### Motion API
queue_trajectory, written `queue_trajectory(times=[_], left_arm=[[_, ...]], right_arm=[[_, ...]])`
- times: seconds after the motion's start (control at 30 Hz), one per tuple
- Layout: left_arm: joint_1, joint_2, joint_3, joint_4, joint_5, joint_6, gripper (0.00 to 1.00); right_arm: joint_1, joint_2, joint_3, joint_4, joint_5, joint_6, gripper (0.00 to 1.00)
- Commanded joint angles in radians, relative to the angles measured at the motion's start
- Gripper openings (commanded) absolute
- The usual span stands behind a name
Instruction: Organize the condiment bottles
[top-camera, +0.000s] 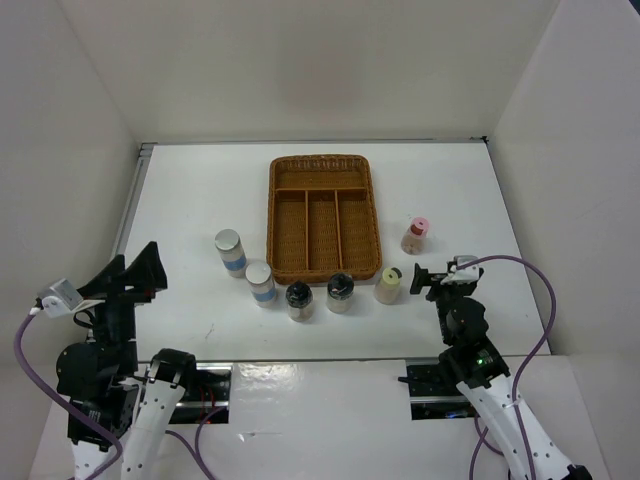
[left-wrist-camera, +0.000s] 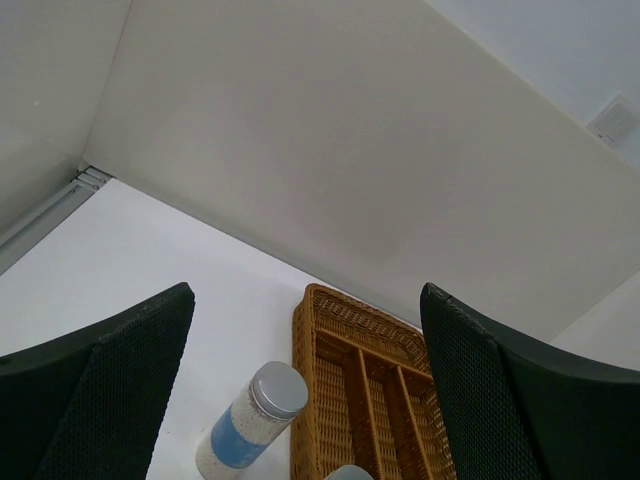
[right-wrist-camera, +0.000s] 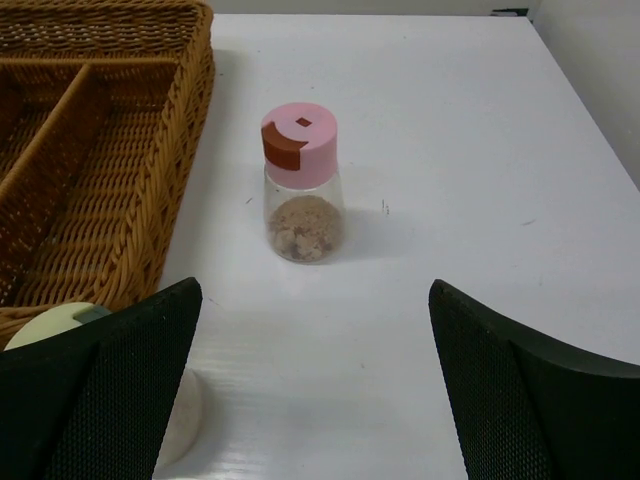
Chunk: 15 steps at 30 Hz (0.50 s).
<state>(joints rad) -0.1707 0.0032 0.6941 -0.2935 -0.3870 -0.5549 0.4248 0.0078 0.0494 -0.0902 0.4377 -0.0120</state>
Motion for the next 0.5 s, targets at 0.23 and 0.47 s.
queue_trajectory(times=[0.23, 0.47], left_arm=[[-0.001, -0.127, 0.048, 0.078, 0.147, 0.058, 0.99], [-0.001, -0.127, 0.027, 0.128, 0.316, 0.078, 0.99]], right_arm=[[-0.006, -0.068, 0.177, 0.047, 0.369, 0.465, 0.98], [-0.006, -0.068, 0.461, -0.377, 0.431, 0.877, 0.98]])
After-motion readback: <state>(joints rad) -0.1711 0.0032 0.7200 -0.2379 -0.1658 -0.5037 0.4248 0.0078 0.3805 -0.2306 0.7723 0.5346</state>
